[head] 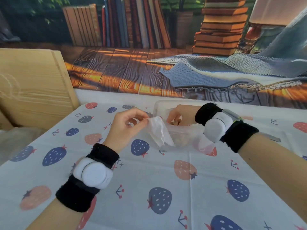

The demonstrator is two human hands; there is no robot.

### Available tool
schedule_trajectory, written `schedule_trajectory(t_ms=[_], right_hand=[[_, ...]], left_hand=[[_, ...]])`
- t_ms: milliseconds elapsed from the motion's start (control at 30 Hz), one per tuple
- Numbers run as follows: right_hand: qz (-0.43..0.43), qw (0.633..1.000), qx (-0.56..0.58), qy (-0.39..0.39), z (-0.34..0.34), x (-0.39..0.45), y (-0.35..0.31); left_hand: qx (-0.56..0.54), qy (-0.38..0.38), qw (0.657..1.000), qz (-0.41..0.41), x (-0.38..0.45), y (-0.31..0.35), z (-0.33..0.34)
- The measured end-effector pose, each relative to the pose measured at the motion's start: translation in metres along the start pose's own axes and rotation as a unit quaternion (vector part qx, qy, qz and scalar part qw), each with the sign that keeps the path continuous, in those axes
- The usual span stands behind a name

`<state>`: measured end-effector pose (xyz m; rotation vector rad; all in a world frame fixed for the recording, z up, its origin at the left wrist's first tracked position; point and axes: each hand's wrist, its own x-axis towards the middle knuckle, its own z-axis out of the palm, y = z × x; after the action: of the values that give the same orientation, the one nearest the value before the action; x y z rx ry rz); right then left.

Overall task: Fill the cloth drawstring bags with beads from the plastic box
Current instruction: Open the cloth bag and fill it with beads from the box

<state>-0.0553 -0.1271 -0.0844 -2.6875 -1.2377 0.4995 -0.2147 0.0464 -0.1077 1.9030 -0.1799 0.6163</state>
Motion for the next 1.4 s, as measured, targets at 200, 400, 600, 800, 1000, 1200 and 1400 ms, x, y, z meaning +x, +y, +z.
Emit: schedule_trajectory(t_ms=[200, 400, 600, 800, 1000, 1200, 1400], right_hand=[[-0.013, 0.996, -0.086, 0.014, 0.012, 0.015, 0.011], [-0.019, 0.998, -0.051, 0.008, 0.015, 0.024, 0.020], [-0.029, 0.999, -0.035, -0.017, 0.017, 0.025, 0.027], [0.009, 1.000, -0.014, -0.016, 0.022, 0.034, 0.032], [0.020, 0.999, 0.021, -0.020, 0.019, 0.027, 0.025], [0.031, 0.998, 0.020, 0.045, 0.016, 0.028, 0.026], [0.043, 0.991, 0.038, 0.122, 0.011, 0.031, 0.028]], left_hand=[[-0.010, -0.019, 0.999, -0.037, -0.015, -0.025, 0.013], [-0.034, -0.037, 0.996, -0.080, -0.027, -0.044, 0.038], [-0.045, -0.012, 0.995, -0.092, -0.027, -0.054, 0.056], [-0.038, 0.013, 0.996, -0.078, -0.023, -0.057, 0.061], [-0.066, 0.042, 0.994, -0.070, -0.013, -0.057, 0.063], [-0.087, 0.050, 0.993, -0.062, 0.003, -0.059, 0.063], [-0.103, 0.070, 0.989, -0.081, 0.015, -0.068, 0.071]])
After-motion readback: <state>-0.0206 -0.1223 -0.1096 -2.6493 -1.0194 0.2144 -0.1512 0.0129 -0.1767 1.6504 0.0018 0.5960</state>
